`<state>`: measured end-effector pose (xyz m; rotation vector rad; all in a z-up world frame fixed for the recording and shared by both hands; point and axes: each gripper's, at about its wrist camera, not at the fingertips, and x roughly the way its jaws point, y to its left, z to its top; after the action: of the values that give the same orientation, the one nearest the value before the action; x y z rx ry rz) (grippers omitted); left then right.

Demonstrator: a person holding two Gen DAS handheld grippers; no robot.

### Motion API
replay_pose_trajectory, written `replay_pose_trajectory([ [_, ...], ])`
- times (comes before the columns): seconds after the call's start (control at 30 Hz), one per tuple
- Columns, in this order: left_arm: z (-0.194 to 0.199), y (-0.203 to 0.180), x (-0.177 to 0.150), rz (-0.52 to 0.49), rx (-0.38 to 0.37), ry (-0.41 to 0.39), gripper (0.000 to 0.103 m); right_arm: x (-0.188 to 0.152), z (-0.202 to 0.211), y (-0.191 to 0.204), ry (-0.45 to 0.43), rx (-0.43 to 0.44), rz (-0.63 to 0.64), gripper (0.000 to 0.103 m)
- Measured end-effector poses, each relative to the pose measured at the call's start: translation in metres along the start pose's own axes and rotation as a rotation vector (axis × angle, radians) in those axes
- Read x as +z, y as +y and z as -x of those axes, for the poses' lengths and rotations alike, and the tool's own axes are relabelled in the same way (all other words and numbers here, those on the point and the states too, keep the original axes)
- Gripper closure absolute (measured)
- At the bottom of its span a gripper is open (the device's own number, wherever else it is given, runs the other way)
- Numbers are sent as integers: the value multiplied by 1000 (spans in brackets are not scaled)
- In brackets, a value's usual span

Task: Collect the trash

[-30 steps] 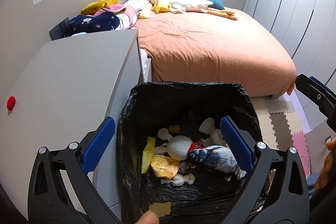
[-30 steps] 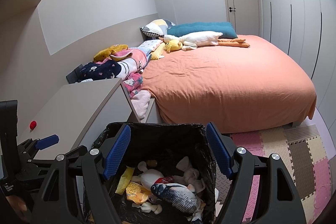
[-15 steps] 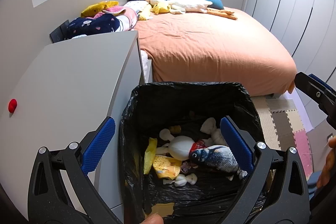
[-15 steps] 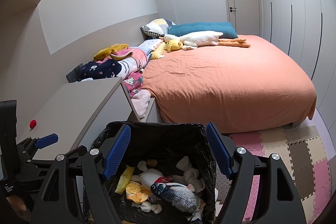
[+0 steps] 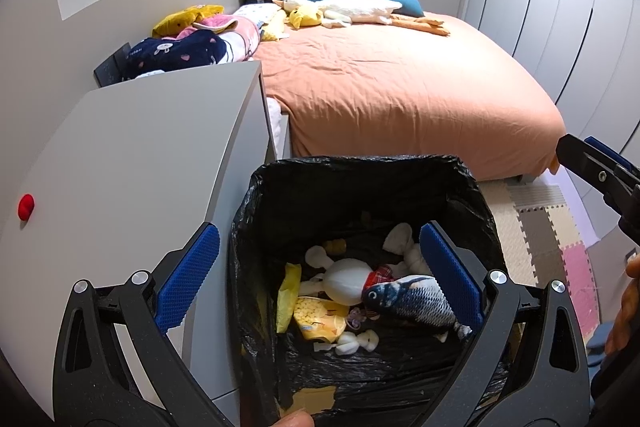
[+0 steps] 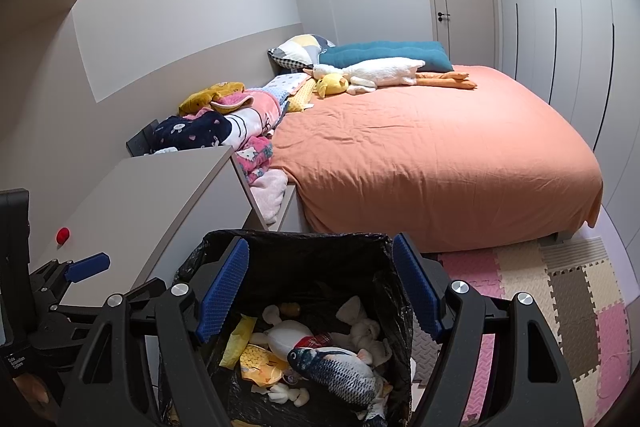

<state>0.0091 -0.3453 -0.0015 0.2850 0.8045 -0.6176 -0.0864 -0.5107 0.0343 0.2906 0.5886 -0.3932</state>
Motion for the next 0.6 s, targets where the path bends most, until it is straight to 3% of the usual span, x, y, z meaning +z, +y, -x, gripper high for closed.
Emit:
replay_pose_trajectory([
  [0.6, 2, -1, -1, -15, 3, -15, 6, -2, -1, 0, 3, -2, 0, 28],
])
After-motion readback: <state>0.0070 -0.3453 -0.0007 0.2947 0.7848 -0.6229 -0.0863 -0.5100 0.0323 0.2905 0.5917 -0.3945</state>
